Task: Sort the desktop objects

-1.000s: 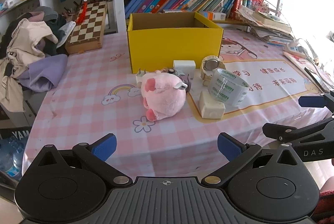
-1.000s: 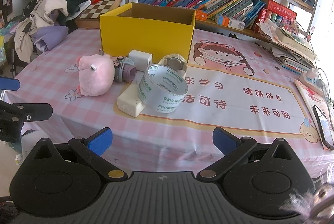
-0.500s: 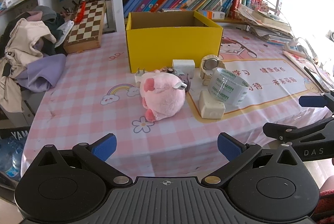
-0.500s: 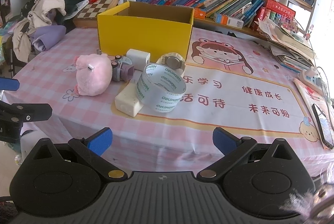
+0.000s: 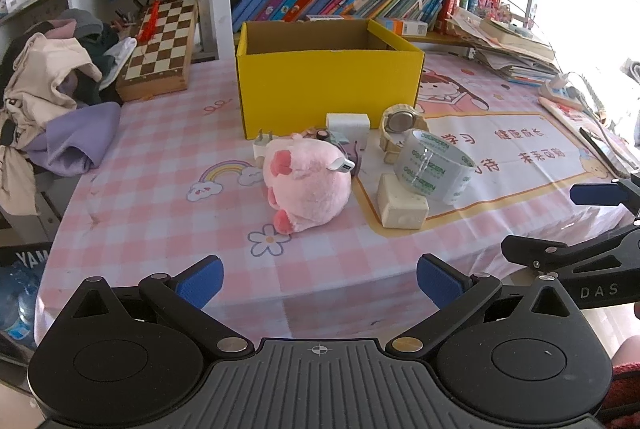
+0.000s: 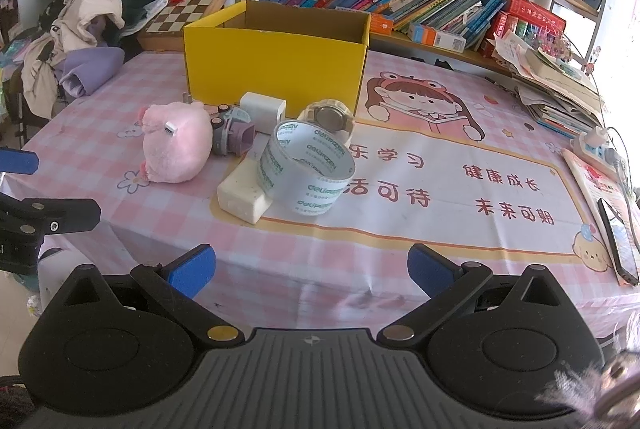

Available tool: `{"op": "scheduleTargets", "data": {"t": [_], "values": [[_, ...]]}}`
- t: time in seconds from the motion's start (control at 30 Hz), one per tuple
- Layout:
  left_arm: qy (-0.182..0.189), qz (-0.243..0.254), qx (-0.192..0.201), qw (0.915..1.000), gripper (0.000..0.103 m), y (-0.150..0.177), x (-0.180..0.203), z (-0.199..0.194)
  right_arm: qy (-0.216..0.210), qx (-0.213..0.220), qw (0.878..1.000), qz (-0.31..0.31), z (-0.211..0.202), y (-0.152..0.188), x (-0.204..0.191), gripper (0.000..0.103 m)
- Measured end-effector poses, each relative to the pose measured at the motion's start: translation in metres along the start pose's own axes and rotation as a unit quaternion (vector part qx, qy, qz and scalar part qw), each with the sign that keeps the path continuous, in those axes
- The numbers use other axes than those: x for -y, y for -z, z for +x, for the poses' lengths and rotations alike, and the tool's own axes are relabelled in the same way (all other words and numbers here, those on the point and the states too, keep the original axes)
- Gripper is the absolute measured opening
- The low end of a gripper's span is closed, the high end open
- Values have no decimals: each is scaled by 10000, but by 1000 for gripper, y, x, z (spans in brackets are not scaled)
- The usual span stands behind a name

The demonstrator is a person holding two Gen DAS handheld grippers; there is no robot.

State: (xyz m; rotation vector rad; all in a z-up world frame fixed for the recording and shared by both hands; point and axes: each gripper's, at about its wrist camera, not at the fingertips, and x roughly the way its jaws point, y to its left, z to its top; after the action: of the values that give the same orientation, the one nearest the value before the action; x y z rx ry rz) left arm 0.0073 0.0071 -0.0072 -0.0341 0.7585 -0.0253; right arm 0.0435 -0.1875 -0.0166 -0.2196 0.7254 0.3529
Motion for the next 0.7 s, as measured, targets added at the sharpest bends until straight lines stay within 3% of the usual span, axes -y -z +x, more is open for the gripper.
{"op": "scheduleTargets", "data": {"t": [0.7], "values": [[271, -170, 18, 9995, 103, -1, -6, -2, -113, 39, 9999, 49, -3, -1, 0, 103]]}}
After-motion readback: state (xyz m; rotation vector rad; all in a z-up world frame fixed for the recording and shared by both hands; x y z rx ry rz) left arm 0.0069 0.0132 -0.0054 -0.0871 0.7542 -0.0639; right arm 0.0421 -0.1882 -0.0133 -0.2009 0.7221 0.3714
